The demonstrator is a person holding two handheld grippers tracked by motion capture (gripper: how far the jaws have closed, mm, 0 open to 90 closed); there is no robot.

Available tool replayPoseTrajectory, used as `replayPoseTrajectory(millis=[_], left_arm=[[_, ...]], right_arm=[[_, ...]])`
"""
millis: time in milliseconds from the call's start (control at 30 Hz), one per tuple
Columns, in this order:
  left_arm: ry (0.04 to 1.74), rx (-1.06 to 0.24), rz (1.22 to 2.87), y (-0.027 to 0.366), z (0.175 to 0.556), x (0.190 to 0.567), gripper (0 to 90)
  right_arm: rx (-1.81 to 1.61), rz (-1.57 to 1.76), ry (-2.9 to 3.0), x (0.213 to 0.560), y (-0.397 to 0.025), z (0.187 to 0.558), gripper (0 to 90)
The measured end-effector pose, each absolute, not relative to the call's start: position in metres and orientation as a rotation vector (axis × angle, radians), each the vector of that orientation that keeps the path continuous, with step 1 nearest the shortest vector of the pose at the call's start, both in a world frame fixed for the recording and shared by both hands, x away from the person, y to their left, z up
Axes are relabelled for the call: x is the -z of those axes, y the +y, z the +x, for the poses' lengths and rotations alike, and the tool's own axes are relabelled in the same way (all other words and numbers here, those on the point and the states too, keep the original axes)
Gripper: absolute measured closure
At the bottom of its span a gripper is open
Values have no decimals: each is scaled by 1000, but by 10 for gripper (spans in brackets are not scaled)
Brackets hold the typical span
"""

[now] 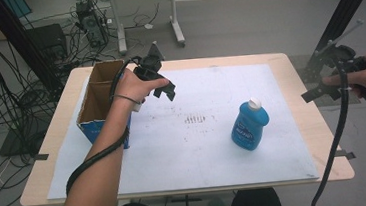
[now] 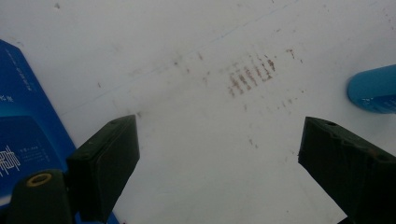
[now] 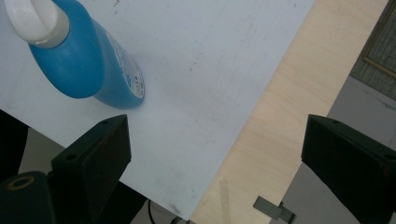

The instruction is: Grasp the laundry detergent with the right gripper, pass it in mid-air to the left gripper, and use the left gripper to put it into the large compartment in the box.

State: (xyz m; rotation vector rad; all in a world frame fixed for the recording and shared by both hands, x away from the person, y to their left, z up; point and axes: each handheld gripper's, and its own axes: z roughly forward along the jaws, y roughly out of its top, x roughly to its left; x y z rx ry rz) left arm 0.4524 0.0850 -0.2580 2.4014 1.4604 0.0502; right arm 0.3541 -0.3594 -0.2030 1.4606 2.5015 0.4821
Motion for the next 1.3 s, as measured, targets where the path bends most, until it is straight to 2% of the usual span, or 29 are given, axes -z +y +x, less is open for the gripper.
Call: replayPoseTrajectory(millis=[700, 1300], left_arm=[[1459, -76, 2393, 83, 433, 272, 120], [1451, -62, 2392, 82, 420, 294, 120]], right_arm=[[-497, 1443, 2515, 225, -362, 337, 79], [-499, 1493, 2526, 260, -367, 332, 74]])
